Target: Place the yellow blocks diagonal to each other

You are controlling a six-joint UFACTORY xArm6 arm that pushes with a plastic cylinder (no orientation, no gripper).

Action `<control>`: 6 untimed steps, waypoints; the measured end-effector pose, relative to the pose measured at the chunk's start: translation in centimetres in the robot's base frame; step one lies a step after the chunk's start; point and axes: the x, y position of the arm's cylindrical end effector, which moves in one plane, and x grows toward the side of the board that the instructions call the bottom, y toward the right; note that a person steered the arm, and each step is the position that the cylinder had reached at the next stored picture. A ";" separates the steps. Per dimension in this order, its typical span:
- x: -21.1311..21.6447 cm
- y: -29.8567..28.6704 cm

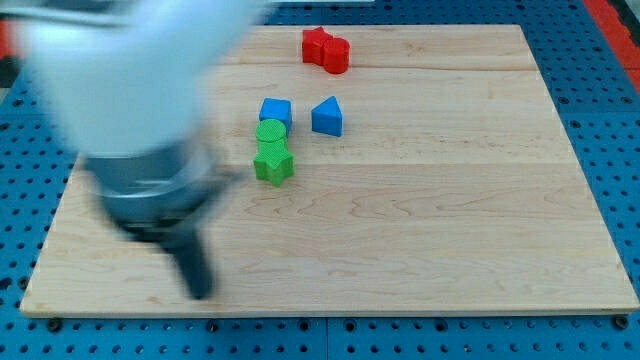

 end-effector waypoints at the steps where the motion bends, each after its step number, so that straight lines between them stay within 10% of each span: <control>1: -5.8 -9.6; 3: -23.2 -8.7; 6: -24.0 0.5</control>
